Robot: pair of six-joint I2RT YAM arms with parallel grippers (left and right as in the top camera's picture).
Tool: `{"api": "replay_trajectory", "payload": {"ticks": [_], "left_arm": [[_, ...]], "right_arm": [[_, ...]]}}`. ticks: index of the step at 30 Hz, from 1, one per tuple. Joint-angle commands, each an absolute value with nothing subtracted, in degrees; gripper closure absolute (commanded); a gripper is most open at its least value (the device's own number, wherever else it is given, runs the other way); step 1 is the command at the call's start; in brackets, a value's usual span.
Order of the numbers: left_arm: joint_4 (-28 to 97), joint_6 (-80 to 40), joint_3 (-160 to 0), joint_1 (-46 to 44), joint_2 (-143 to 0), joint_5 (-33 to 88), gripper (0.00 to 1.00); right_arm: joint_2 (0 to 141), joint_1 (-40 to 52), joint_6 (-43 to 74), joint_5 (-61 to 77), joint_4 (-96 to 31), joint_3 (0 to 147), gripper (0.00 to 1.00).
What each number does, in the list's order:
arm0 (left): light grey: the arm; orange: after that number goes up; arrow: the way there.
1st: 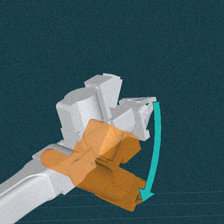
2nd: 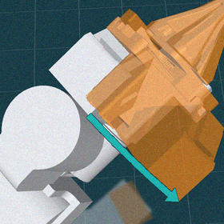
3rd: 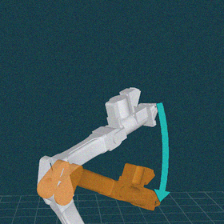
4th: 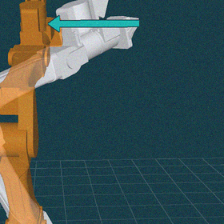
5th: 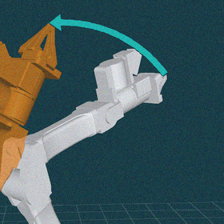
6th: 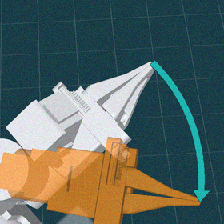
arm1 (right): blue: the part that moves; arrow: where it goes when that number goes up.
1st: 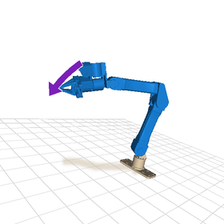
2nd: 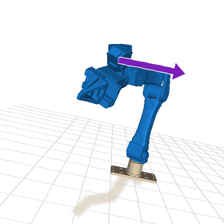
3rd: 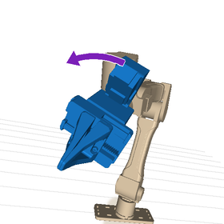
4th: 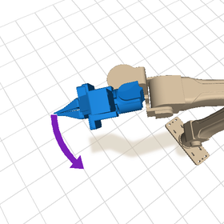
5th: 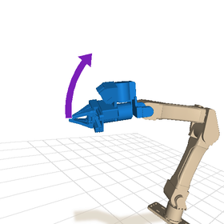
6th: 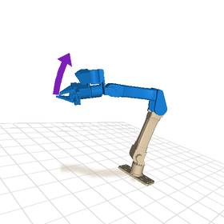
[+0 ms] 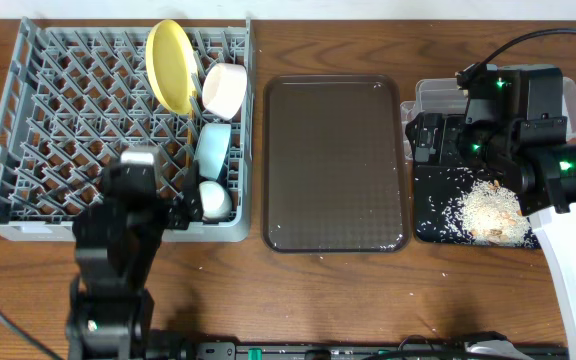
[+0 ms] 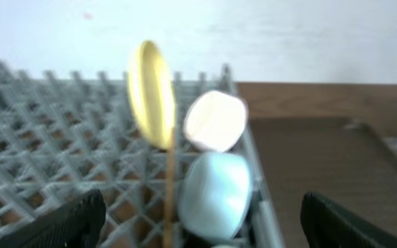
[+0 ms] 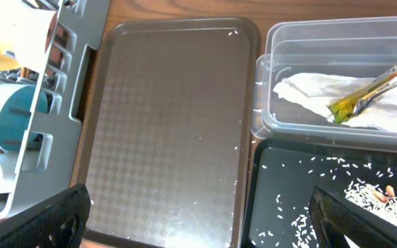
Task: Sort waste into correct bins and load items into the dishwasher
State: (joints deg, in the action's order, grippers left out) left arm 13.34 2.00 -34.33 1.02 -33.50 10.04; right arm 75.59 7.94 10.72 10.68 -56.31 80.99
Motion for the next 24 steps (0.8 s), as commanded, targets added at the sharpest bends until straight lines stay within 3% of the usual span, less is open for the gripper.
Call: {"api": "replay_trajectory", "payload": {"ticks": [1, 12, 24], "left_arm": [[9.8, 5.0, -27.4, 4.2, -27.0, 10.0, 0.09], [1.7, 11.0, -10.2, 7.7, -9.8, 10.0, 0.09], [-3.2, 12.0, -0.2, 7.7, -3.7, 9.8, 0.09]], "right_arm": [[75.8, 6.9, 11.3, 10.8, -56.4, 81.5, 0.01], [75.8, 6.9, 11.3, 10.8, -56.4, 81.5, 0.01], [75.8, 6.9, 11.3, 10.8, -56.4, 81.5, 0.01]]}}
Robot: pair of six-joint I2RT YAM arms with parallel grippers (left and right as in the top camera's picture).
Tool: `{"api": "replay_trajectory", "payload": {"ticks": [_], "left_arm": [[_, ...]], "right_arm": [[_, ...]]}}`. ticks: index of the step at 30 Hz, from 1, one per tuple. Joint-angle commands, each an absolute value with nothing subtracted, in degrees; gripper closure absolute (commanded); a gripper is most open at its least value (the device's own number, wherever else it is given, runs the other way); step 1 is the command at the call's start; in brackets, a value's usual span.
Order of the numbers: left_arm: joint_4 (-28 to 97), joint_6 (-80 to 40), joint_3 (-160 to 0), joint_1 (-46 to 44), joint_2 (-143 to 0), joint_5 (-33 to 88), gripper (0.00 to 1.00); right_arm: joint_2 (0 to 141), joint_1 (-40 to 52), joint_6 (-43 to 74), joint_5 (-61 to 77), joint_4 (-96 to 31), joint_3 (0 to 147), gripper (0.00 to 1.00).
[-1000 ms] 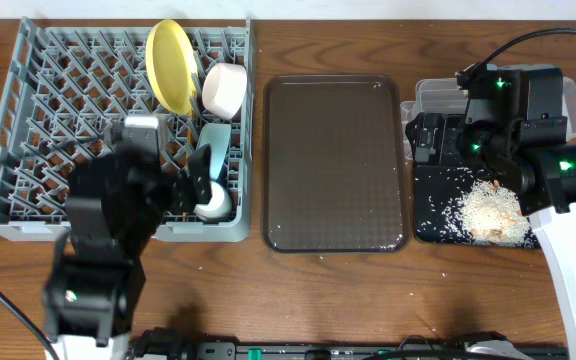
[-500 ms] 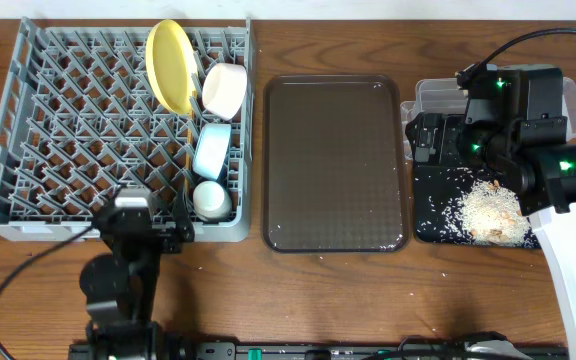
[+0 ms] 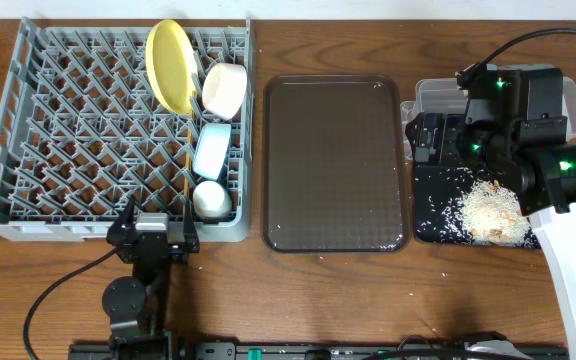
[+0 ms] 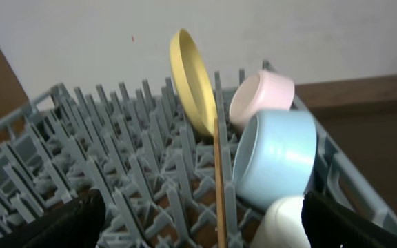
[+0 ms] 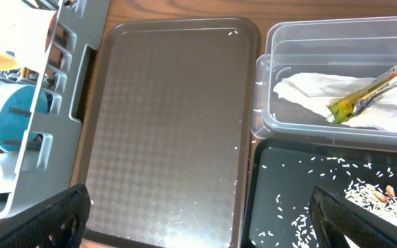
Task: Sort waste into correct bins and load items into the dishwasher
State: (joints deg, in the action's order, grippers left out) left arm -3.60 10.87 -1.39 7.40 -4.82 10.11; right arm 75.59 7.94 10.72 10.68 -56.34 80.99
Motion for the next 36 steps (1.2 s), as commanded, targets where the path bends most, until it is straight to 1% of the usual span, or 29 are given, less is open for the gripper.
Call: {"api": "replay_trajectory", "payload": {"ticks": [1, 5, 7, 36], "left_arm": [[-2.6, 12.0, -0.2, 7.7, -3.6, 9.8, 0.09], [0.3, 12.5, -0.2, 7.7, -2.7, 9.8, 0.09], [3.6, 12.4, -0.2, 7.7, -1.1, 9.7, 0.09], [3.2, 12.6, -0.2, 7.6, -0.3, 9.4, 0.09]], "right_arm": [[75.8, 6.9, 11.3, 10.8, -56.4, 81.5, 0.01], [75.8, 6.9, 11.3, 10.8, -56.4, 81.5, 0.01], [75.8, 6.9, 11.3, 10.8, -56.4, 81.5, 0.01], [75.8, 6.9, 11.3, 10.8, -56.4, 81.5, 0.01]]}}
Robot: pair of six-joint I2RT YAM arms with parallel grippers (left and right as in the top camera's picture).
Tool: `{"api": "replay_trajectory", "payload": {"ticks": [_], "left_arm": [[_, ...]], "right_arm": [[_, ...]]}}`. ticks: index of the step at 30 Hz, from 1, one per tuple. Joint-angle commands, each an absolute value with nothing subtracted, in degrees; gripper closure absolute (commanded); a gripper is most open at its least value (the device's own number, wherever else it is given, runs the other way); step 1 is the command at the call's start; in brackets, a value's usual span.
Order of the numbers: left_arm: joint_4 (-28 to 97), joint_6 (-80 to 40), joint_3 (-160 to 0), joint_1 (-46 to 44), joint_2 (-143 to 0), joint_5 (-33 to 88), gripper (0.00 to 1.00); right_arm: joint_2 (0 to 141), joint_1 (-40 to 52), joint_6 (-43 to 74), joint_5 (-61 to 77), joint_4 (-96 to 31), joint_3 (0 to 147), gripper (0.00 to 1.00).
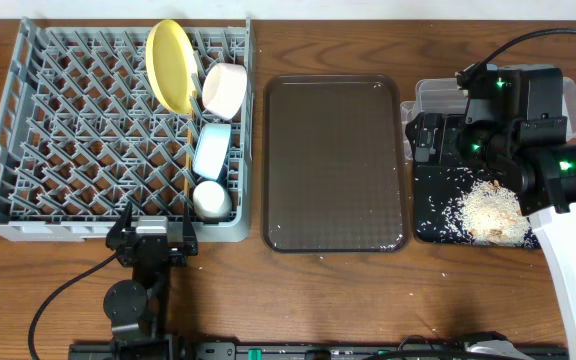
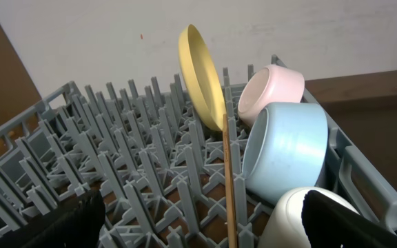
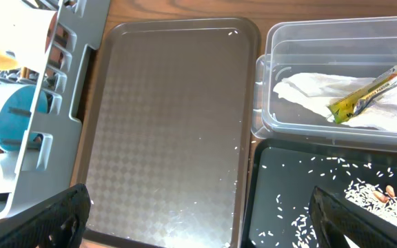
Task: Sort waste into correct bins and load items into the dishwasher
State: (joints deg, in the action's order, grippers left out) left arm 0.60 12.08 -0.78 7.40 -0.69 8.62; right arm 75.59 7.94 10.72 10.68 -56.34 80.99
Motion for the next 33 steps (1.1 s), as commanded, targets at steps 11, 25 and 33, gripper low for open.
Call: {"api": "replay_trajectory", "payload": {"ticks": [11, 25, 33], "left_arm": [[3.2, 12.6, -0.2, 7.6, -0.3, 9.4, 0.09], [3.2, 12.6, -0.2, 7.6, -0.3, 9.4, 0.09], [3.2, 12.6, -0.2, 7.6, -0.3, 9.4, 0.09]], "right_arm": [[75.8, 6.9, 9.1, 10.3, -56.4, 81.5, 0.01], [61.5, 6.9, -4.4, 10.3, -41.2, 65.5, 0.01], [35.8, 6.9, -5.8, 10.3, -19.9, 38.0, 0.01]]}}
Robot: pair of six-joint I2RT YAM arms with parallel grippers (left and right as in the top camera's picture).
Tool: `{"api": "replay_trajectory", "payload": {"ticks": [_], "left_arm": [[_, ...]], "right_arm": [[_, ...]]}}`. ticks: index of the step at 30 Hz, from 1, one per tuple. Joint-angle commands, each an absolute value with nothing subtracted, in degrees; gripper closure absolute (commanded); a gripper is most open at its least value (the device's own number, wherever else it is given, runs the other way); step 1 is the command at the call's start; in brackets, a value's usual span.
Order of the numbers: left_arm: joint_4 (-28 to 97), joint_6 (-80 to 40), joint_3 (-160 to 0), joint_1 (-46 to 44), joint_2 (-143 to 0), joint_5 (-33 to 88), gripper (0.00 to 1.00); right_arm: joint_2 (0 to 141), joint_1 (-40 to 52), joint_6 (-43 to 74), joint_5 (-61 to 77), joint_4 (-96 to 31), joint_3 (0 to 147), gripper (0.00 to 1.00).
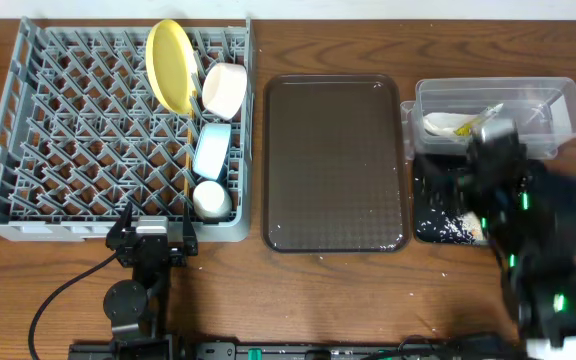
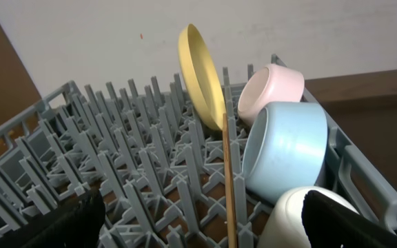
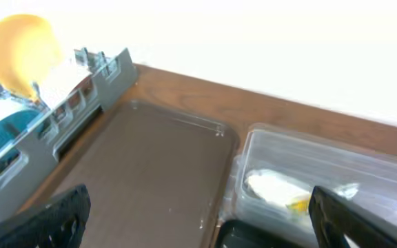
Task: Sort waste into correct bins and load items into the dishwasher
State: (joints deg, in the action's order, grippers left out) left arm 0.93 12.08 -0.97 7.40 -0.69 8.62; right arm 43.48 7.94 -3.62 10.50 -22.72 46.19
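Observation:
The grey dish rack (image 1: 68,120) holds a yellow plate (image 1: 171,65) on edge, a pink bowl (image 1: 225,90), a blue cup (image 1: 212,150), a white cup (image 1: 211,198) and a wooden chopstick (image 1: 187,150). My left gripper (image 1: 153,238) sits low at the rack's near right corner, open and empty, facing the cups (image 2: 284,148). My right gripper (image 3: 198,224) is open and empty; its blurred arm (image 1: 528,240) covers much of the black bin (image 1: 430,222) of rice.
A bare brown tray (image 1: 333,160) lies between the rack and the bins. The clear bin (image 1: 498,105) at the back right holds white paper and a yellow-green wrapper (image 3: 295,203). A few rice grains lie on the tray's right side.
My right arm has moved from over the bins toward the table's near edge; its wrist view now looks low and level across the tray. The left arm has not moved.
My left arm first stood open over the rack's near right corner, then lay low at the table's front edge and stayed there. My right arm held still over the bins until now, when it shows nearer the front. The dishes and waste kept their places.

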Motion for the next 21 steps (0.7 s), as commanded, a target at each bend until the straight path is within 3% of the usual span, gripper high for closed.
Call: {"api": "replay_trajectory", "payload": {"ticks": [1, 11, 21], "left_arm": [[3.2, 12.6, -0.2, 7.6, -0.3, 9.4, 0.09], [3.2, 12.6, -0.2, 7.6, -0.3, 9.4, 0.09], [3.2, 12.6, -0.2, 7.6, -0.3, 9.4, 0.09]], "right_arm": [[32.9, 6.9, -6.1, 10.3, -18.5, 35.3, 0.01], [7.4, 6.9, -6.5, 10.3, -11.9, 15.1, 0.01], [0.3, 7.4, -7.0, 10.3, -4.1, 5.7, 0.01]]}}
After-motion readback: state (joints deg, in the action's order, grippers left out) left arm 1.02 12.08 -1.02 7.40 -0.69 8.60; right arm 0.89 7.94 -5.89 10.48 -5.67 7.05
